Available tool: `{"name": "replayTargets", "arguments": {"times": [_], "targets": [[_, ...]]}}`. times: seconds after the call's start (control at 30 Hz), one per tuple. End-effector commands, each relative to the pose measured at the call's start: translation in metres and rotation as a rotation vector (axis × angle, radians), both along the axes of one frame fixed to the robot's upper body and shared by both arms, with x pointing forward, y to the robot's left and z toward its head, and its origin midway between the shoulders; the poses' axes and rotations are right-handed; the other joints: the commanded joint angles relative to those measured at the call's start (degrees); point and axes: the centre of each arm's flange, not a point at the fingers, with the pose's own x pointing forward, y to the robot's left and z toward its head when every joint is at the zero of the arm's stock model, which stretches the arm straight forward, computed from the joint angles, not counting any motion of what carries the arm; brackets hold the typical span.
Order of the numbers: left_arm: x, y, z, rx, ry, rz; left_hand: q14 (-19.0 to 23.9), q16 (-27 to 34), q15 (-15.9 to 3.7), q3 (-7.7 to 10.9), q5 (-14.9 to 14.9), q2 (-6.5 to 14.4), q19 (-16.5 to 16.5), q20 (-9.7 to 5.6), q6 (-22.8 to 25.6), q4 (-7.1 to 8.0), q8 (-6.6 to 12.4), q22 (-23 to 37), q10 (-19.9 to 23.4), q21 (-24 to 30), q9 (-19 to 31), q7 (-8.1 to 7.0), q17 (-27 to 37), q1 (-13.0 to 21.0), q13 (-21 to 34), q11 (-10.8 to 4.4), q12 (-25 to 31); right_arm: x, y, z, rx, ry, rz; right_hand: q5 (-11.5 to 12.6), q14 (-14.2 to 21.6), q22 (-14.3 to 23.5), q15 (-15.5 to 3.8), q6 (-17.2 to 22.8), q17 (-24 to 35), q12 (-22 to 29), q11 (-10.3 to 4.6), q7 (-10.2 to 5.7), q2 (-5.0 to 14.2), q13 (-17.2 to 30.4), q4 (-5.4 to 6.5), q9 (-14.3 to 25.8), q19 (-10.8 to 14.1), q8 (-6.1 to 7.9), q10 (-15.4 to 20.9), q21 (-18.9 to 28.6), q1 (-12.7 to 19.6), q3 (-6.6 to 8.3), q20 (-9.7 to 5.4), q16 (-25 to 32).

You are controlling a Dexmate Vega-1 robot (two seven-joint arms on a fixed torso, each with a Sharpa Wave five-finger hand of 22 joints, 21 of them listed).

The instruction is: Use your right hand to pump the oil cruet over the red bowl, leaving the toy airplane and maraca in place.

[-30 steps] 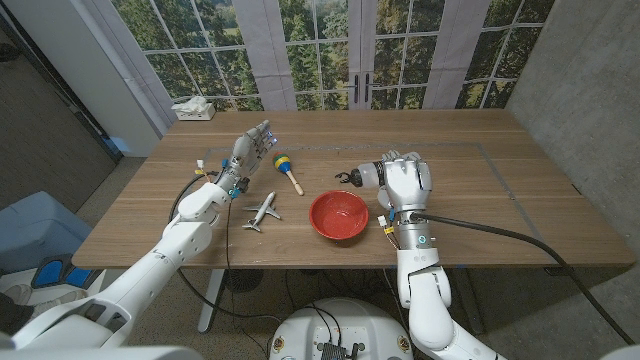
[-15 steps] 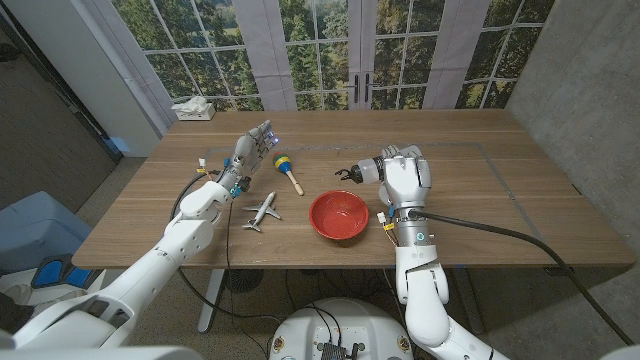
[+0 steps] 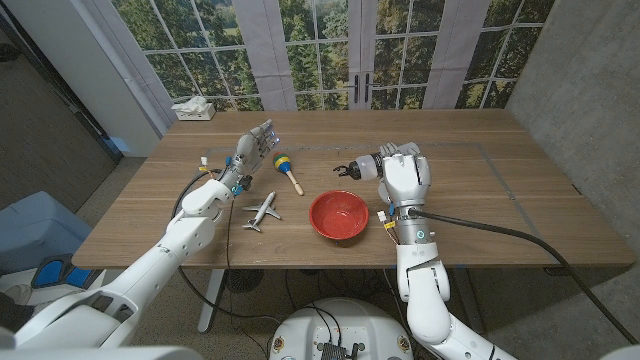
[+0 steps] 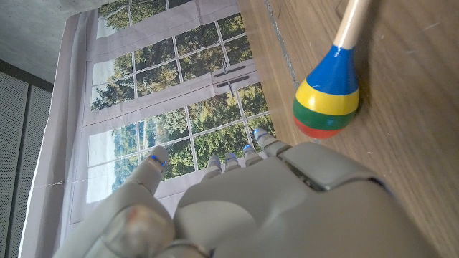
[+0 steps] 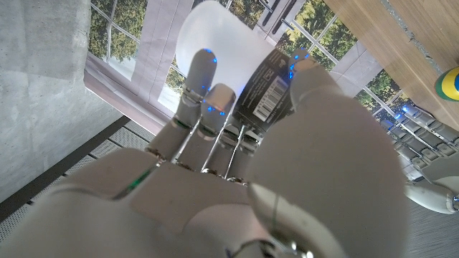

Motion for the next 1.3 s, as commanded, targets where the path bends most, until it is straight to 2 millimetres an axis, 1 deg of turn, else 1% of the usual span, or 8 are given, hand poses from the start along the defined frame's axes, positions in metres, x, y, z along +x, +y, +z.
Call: {"name": "replayTargets", "arguments": {"times": [0.03,0.43,0.67,0.93,1.03,1.1,1.2,1.3], "targets": [[0.003,0.000,0.001,0.000,0.002,-0.002,-4.9,0.1,-3.04,0.41,0.3,4.2,-0.1,-0.62,-0.3,0.00,0.01,0.2,-3.4,0.1,0.1,-0.47,0.1,0.4,0.1,-0.07,0.0,0.001,0.002,0.004,-0.020,-0.018,-0.027,0.4,-0.5,0.1,-1.53,0.3,0.3,0.4,-0.75,-1.57,5.62,-0.3,0.12,-0.2,0.0,-0.27,0.0,-0.4,-7.3,-0.40,-6.52,0.5],[0.004,-0.001,0.001,-0.001,0.003,-0.003,-4.9,0.1,-3.00,0.58,0.3,4.4,-0.1,-0.56,-0.3,-0.20,0.01,0.2,-3.4,0.1,0.1,-1.08,0.0,0.6,0.1,-0.02,0.0,0.001,0.001,0.003,-0.044,-0.021,-0.017,1.1,-0.8,0.1,-1.57,2.6,0.3,1.3,-1.74,-2.66,8.08,-1.0,-0.11,-1.0,1.0,0.79,2.3,-1.3,-6.4,0.78,-6.66,1.2],[0.004,-0.002,0.001,-0.001,0.002,-0.004,-4.8,0.1,-2.96,0.72,0.4,4.6,0.0,-0.49,-0.4,-0.24,0.00,0.2,-3.4,0.1,0.1,-1.02,0.0,0.7,0.1,0.17,0.0,0.001,0.000,0.004,-0.088,-0.001,-0.007,1.3,-1.7,0.4,-1.55,6.0,0.4,4.3,-1.85,-3.77,9.69,0.5,0.52,-2.8,0.5,1.41,10.1,-2.2,-8.2,0.43,-6.56,2.7],[0.004,-0.002,0.001,-0.003,0.002,-0.006,-4.8,0.1,-2.94,0.91,0.4,4.9,0.0,-0.52,-0.4,-0.18,0.00,0.2,-3.3,0.1,0.1,-1.01,0.1,0.8,0.1,0.03,0.0,0.001,-0.003,0.008,-0.163,0.026,0.012,2.5,-1.9,2.9,-1.58,7.4,0.6,5.3,-1.77,-3.36,10.73,2.2,0.26,-4.0,-0.1,1.57,13.9,-0.9,-8.2,1.03,-6.70,4.9],[0.004,-0.003,0.001,-0.002,0.001,-0.006,-4.8,0.1,-2.94,0.94,0.4,4.9,0.1,-0.51,-0.4,-0.18,0.00,0.2,-3.3,0.2,0.1,-1.01,0.1,0.8,0.1,0.10,0.1,0.001,-0.004,0.009,-0.177,0.032,0.015,3.5,-2.3,4.6,-1.59,7.2,0.7,5.8,-1.54,-3.12,10.81,4.1,0.10,-3.4,-0.8,1.96,14.1,-0.1,-8.0,1.66,-6.71,6.0],[0.003,-0.003,0.001,-0.003,0.000,-0.006,-4.8,0.1,-2.95,0.96,0.4,4.9,0.0,-0.49,-0.4,-0.17,0.00,0.2,-3.3,0.1,0.1,-1.06,0.1,0.9,0.1,0.12,0.1,0.001,-0.005,0.010,-0.196,0.031,0.024,4.9,-2.5,6.0,-1.58,7.1,0.7,8.1,-1.52,-2.57,10.64,7.9,0.11,-1.3,-1.4,2.84,15.2,0.2,-7.9,2.54,-6.69,7.6],[0.003,-0.004,0.002,-0.001,-0.001,-0.007,-4.8,0.1,-2.91,1.00,0.4,4.9,0.1,-0.51,-0.4,-0.17,0.00,0.2,-3.3,0.2,0.1,-1.06,0.1,0.9,0.1,0.11,0.1,0.001,-0.005,0.012,-0.209,0.057,0.034,6.6,-2.2,7.1,-1.57,7.1,0.7,12.2,-0.93,-0.32,10.99,14.9,0.25,2.6,-1.7,4.02,15.2,0.3,-7.7,4.04,-6.74,9.3],[0.004,-0.005,0.002,0.000,-0.001,-0.009,-4.8,0.1,-2.95,1.02,0.4,4.9,0.0,-0.52,-0.4,-0.17,0.00,0.2,-3.3,0.2,0.1,-1.07,0.1,0.9,0.1,0.11,0.1,0.002,-0.006,0.015,-0.221,0.091,0.035,7.2,-2.0,7.4,-1.58,7.3,0.8,15.1,-0.56,1.01,11.21,19.5,0.14,5.2,-2.1,4.71,14.7,0.2,-7.5,5.00,-6.81,9.9]]}}
